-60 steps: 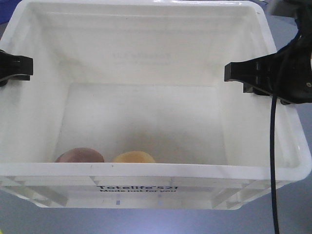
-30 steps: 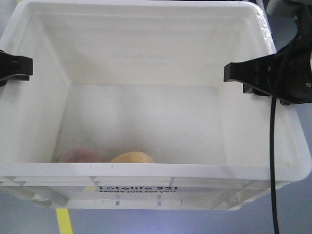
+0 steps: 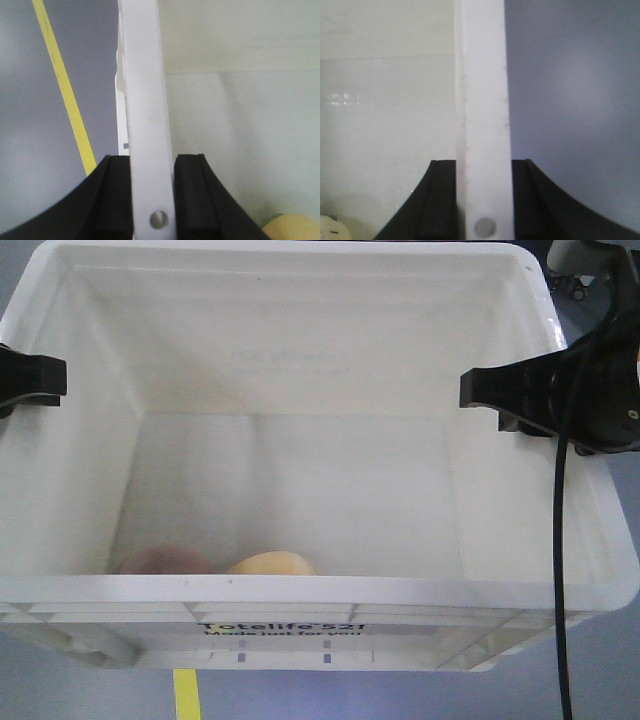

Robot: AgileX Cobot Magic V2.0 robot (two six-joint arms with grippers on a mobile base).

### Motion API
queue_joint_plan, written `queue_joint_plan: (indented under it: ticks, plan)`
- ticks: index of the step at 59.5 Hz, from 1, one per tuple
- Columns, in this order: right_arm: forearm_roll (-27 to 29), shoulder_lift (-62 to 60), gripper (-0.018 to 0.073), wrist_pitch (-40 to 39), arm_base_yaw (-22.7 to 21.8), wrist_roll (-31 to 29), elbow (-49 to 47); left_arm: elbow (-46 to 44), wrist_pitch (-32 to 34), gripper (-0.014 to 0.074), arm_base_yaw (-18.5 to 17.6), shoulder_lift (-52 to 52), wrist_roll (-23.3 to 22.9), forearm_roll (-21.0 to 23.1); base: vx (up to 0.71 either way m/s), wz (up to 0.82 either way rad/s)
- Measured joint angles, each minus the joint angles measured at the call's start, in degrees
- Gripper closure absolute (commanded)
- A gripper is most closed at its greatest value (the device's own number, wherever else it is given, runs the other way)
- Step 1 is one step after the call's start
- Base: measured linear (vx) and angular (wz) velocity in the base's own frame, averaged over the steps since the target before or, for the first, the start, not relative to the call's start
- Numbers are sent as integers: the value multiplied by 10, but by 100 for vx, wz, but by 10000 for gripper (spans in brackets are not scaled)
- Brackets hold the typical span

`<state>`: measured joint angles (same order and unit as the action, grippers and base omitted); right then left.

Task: Place moving items into box and shelve
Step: 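Hold the tote raised with both grippers while the base drives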

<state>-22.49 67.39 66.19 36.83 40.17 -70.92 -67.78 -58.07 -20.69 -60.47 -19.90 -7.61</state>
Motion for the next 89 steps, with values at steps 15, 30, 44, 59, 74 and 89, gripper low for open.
queue_joint_plan:
  ticks: [15, 30, 44, 59, 74, 89]
  plan:
    - [0, 0, 432, 0, 0, 0, 0, 0, 0, 533, 0, 0, 0, 0, -3, 19]
    - [0, 0, 432, 0, 0, 0, 0, 0, 0, 533, 0, 0, 0, 0, -3, 16]
    - [0, 0, 432, 0, 0, 0, 0, 0, 0, 533, 0, 0, 0, 0, -1, 15]
    - [0, 0, 432, 1, 0, 0, 0, 0, 0, 533, 0, 0, 0, 1, 3, 14]
    - [0, 0, 432, 1, 0, 0, 0, 0, 0, 533, 0, 0, 0, 1, 7, 22]
    - [0, 0, 432, 1, 0, 0, 0, 0, 0, 533, 0, 0, 0, 1, 13, 24]
